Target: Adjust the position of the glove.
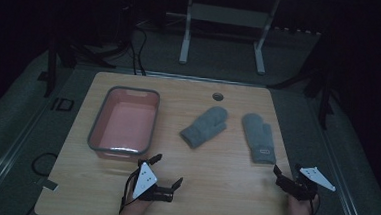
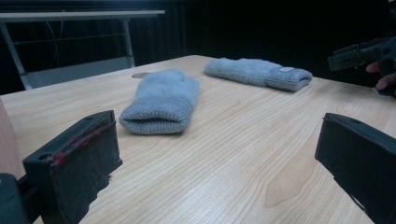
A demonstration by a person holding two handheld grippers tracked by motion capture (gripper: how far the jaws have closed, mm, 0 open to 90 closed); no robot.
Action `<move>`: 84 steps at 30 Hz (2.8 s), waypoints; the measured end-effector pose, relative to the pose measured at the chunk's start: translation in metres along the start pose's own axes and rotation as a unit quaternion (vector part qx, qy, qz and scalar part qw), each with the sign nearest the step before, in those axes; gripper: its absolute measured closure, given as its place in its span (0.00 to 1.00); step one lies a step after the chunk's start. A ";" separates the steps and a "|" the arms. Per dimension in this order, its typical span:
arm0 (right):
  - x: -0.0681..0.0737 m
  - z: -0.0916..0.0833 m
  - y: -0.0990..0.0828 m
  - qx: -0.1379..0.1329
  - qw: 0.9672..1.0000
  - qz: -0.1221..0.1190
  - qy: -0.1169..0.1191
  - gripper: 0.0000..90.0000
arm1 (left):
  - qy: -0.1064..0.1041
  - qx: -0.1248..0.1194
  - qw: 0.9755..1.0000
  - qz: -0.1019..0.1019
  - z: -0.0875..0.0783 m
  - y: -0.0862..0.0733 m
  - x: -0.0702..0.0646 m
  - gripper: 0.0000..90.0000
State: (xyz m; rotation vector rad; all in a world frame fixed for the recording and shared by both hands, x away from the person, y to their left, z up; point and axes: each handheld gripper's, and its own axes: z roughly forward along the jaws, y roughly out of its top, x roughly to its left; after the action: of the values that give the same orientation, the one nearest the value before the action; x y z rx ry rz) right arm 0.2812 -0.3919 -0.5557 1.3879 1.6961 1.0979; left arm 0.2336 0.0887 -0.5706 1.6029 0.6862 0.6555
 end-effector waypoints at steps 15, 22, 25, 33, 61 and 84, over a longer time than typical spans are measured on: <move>0.021 0.001 0.048 0.056 0.997 0.003 0.061 0.16 | 0.023 0.005 1.000 0.006 0.001 0.000 -0.003 0.00; 0.042 0.020 0.085 0.044 0.993 -0.005 0.110 0.15 | 0.018 0.005 1.000 -0.001 0.001 0.000 -0.002 0.00; 0.055 0.032 0.098 0.039 0.989 -0.018 0.140 0.15 | 0.013 0.004 1.000 0.000 0.001 0.000 -0.002 0.00; 0.090 0.075 0.120 0.045 0.979 -0.063 0.186 0.16 | 0.007 0.004 1.000 -0.007 0.001 0.000 0.000 0.00; 0.158 0.216 0.125 0.123 0.960 -0.126 0.217 0.25 | 0.005 0.002 1.000 -0.013 0.001 0.000 0.001 0.00; 0.172 0.221 0.122 0.172 0.949 -0.141 0.224 0.91 | 0.007 0.002 1.000 -0.018 0.001 0.000 0.001 0.00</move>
State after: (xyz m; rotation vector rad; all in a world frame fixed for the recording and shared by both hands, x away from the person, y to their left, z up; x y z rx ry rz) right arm 0.4926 -0.1723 -0.5350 1.0896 2.4270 1.0374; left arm 0.2353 0.0890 -0.5705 1.5876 0.7254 0.6399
